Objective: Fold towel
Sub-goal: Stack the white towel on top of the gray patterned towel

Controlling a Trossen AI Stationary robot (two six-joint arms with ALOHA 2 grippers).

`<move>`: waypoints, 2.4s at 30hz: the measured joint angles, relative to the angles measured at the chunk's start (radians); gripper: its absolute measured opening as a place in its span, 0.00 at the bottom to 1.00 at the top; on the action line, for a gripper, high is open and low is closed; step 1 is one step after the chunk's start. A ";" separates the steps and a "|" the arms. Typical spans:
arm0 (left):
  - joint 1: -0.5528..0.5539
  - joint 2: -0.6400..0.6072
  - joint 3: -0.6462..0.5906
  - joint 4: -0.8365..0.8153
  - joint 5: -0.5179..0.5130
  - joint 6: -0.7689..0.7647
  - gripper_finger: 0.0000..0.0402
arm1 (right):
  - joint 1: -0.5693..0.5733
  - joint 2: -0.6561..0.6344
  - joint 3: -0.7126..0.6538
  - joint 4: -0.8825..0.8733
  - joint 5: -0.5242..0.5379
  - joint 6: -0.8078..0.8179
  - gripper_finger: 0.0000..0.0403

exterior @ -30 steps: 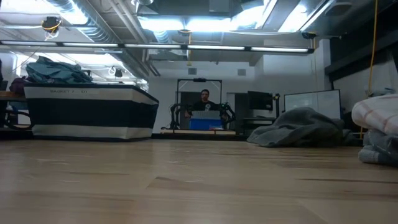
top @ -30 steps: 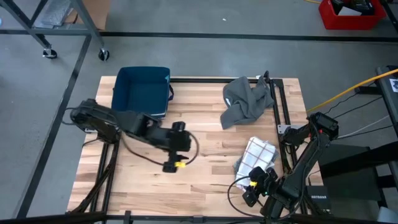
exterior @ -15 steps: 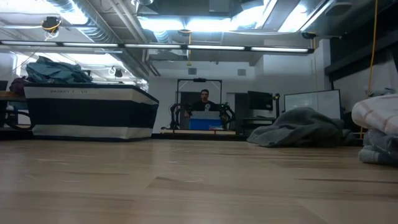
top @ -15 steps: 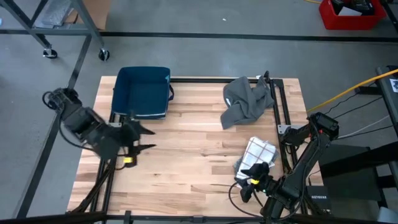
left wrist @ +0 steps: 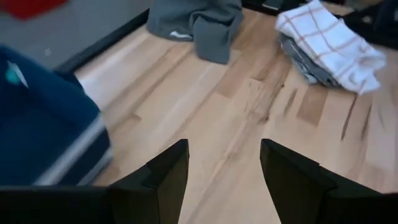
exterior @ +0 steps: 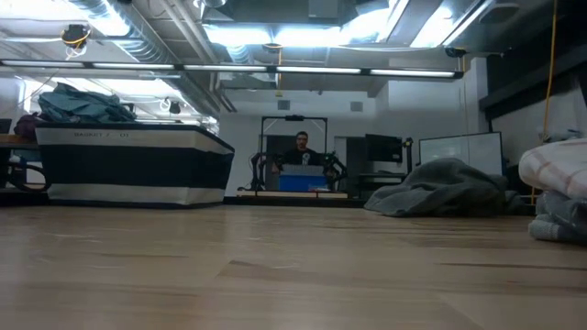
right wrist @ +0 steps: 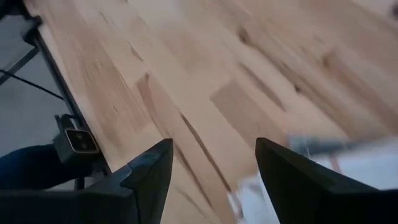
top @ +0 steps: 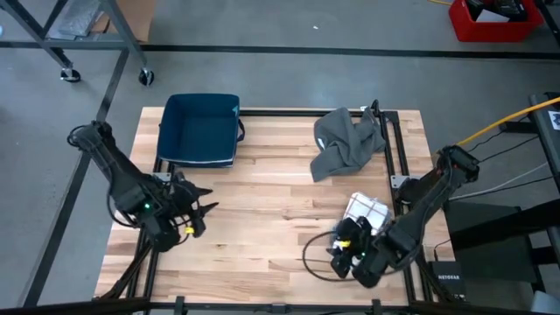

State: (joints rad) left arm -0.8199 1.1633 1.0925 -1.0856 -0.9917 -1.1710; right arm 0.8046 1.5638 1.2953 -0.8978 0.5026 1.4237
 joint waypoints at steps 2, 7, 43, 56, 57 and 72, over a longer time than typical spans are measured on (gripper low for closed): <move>0.006 0.002 -0.043 0.062 -0.001 -0.045 0.47 | -0.026 -0.002 0.000 0.038 -0.002 -0.063 0.58; 0.033 0.002 -0.135 0.235 -0.001 -0.086 0.47 | -0.068 0.010 0.000 0.134 -0.067 -0.070 0.58; 0.106 0.090 -0.216 0.476 0.000 0.001 0.47 | -0.066 0.049 -0.222 -0.302 -0.289 0.205 0.04; 0.112 0.109 -0.216 0.501 0.001 0.023 0.47 | -0.064 0.040 -0.515 -0.028 -0.274 0.381 0.03; 0.112 0.109 -0.216 0.501 0.000 0.023 0.47 | -0.065 0.036 -0.499 -0.042 -0.275 0.388 0.03; 0.129 0.109 -0.216 0.504 0.000 0.019 0.47 | -0.066 -0.041 -0.372 -0.330 -0.126 0.450 0.01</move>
State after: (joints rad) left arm -0.6910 1.2724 0.8761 -0.5818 -0.9913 -1.1519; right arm 0.7387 1.5230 0.9232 -1.2278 0.3769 1.8733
